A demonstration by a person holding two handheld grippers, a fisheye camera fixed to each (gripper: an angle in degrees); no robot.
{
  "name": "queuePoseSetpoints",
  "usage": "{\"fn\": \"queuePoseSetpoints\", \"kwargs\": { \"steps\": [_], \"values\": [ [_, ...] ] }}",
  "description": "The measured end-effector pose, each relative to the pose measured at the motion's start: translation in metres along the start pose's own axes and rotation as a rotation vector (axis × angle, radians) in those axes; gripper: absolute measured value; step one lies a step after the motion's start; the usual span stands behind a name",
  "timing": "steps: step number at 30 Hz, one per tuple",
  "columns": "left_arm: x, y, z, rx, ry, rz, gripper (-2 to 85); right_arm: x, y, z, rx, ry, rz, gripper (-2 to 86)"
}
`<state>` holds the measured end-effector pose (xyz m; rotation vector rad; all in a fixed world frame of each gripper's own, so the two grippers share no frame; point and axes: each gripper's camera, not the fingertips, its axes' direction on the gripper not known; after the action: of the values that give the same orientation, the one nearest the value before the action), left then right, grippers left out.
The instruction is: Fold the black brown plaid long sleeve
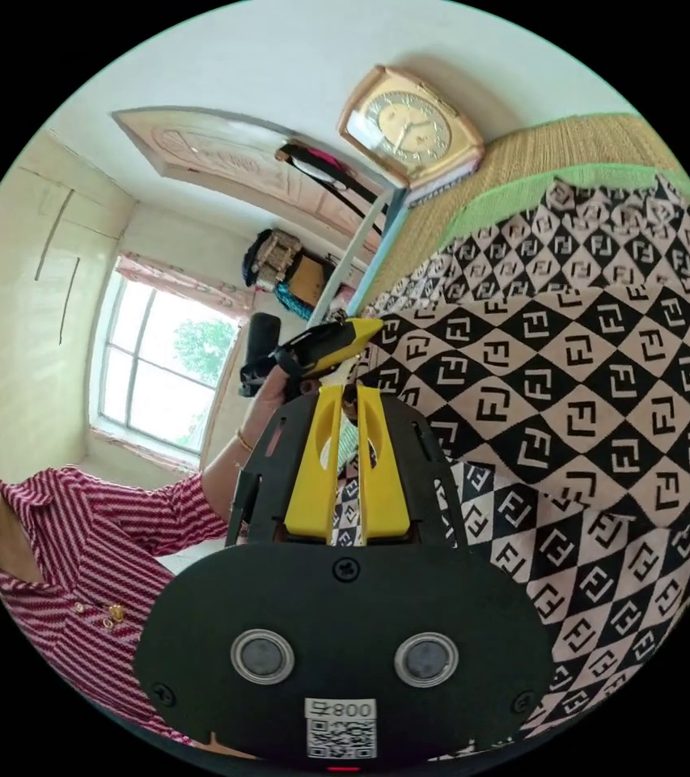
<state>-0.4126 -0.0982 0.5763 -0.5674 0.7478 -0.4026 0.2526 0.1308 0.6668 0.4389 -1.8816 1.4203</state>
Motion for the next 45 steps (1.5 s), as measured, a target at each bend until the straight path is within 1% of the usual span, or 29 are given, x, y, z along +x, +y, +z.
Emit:
{"fn": "queuePoseSetpoints", "kwargs": {
  "steps": [2, 3, 5, 6, 7, 8, 9, 10, 11, 13, 14, 15, 16, 18, 21, 24, 27, 30, 32, 33, 34, 36, 37, 38, 40, 42, 45],
  "values": [
    [-0.019, 0.006, 0.003, 0.004, -0.087, -0.064, 1.3, 0.019, -0.002, 0.012, -0.035, -0.042, 0.030, 1.0],
    [-0.021, 0.009, 0.002, 0.021, -0.097, -0.072, 1.3, 0.025, 0.000, 0.009, -0.028, -0.058, 0.036, 0.6],
    [-0.016, 0.019, -0.006, 0.114, -0.087, -0.063, 1.3, 0.027, 0.003, -0.006, -0.013, -0.024, 0.028, 0.4],
    [-0.012, 0.021, -0.006, 0.130, -0.080, -0.045, 1.3, 0.028, 0.004, -0.022, -0.002, 0.018, 0.016, 0.3],
    [-0.001, 0.024, -0.001, 0.129, -0.062, 0.000, 1.2, 0.030, 0.006, -0.044, 0.025, 0.079, 0.008, 0.2],
    [0.008, 0.024, 0.011, 0.092, -0.053, 0.044, 1.2, 0.033, 0.007, -0.057, 0.043, 0.119, 0.009, 0.2],
    [0.013, 0.024, 0.019, 0.069, -0.055, 0.062, 1.2, 0.040, 0.009, -0.086, 0.086, 0.205, 0.021, 0.1],
    [0.019, 0.025, 0.035, 0.019, -0.071, 0.093, 1.1, 0.051, 0.011, -0.116, 0.141, 0.288, 0.045, 0.1],
    [0.021, 0.026, 0.053, -0.034, -0.097, 0.104, 1.0, 0.057, 0.012, -0.130, 0.166, 0.327, 0.060, 0.1],
    [0.017, 0.030, 0.080, -0.112, -0.141, 0.104, 0.8, 0.090, 0.016, -0.180, 0.234, 0.513, 0.152, 0.1],
    [0.012, 0.033, 0.094, -0.160, -0.179, 0.090, 0.6, 0.100, 0.017, -0.188, 0.234, 0.560, 0.180, 0.1],
    [0.012, 0.035, 0.096, -0.146, -0.165, 0.089, 0.5, 0.124, 0.019, -0.199, 0.208, 0.636, 0.259, 0.1],
    [0.012, 0.038, 0.093, -0.115, -0.143, 0.066, 0.5, 0.143, 0.023, -0.207, 0.182, 0.633, 0.302, 0.1],
    [0.021, 0.041, 0.091, -0.095, -0.137, 0.084, 0.4, 0.151, 0.031, -0.216, 0.211, 0.592, 0.295, 0.1],
    [0.054, 0.038, 0.101, -0.093, -0.130, 0.188, 0.2, 0.148, 0.033, -0.216, 0.220, 0.623, 0.273, 0.1],
    [0.095, 0.020, 0.136, -0.124, -0.080, 0.302, 0.1, 0.144, 0.026, -0.218, 0.230, 0.631, 0.253, 0.0],
    [0.136, -0.005, 0.189, -0.161, -0.016, 0.392, 0.1, 0.138, 0.021, -0.226, 0.230, 0.710, 0.231, 0.0],
    [0.177, -0.026, 0.252, -0.194, 0.026, 0.463, 0.1, 0.152, 0.025, -0.231, 0.225, 0.672, 0.243, 0.0],
    [0.202, -0.040, 0.301, -0.236, 0.048, 0.474, 0.1, 0.157, 0.033, -0.238, 0.273, 0.635, 0.250, 0.0],
    [0.207, -0.043, 0.312, -0.243, 0.054, 0.475, 0.1, 0.162, 0.038, -0.241, 0.302, 0.601, 0.261, 0.0],
    [0.216, -0.048, 0.335, -0.273, 0.051, 0.475, 0.1, 0.166, 0.042, -0.244, 0.330, 0.573, 0.267, 0.0],
    [0.223, -0.050, 0.364, -0.312, -0.030, 0.481, 0.1, 0.169, 0.047, -0.247, 0.353, 0.549, 0.268, 0.0],
    [0.222, -0.050, 0.384, -0.365, -0.106, 0.479, 0.1, 0.169, 0.048, -0.247, 0.356, 0.546, 0.261, 0.0],
    [0.219, -0.048, 0.399, -0.427, -0.129, 0.474, 0.1, 0.169, 0.048, -0.248, 0.356, 0.545, 0.258, 0.0],
    [0.218, -0.048, 0.388, -0.376, -0.100, 0.449, 0.1, 0.173, 0.050, -0.253, 0.362, 0.522, 0.254, 0.0],
    [0.218, -0.044, 0.375, -0.360, -0.073, 0.453, 0.1, 0.176, 0.052, -0.258, 0.371, 0.494, 0.255, 0.0],
    [0.211, -0.027, 0.336, -0.306, -0.050, 0.475, 0.1, 0.174, 0.051, -0.266, 0.370, 0.461, 0.271, 0.0]
  ]
}}
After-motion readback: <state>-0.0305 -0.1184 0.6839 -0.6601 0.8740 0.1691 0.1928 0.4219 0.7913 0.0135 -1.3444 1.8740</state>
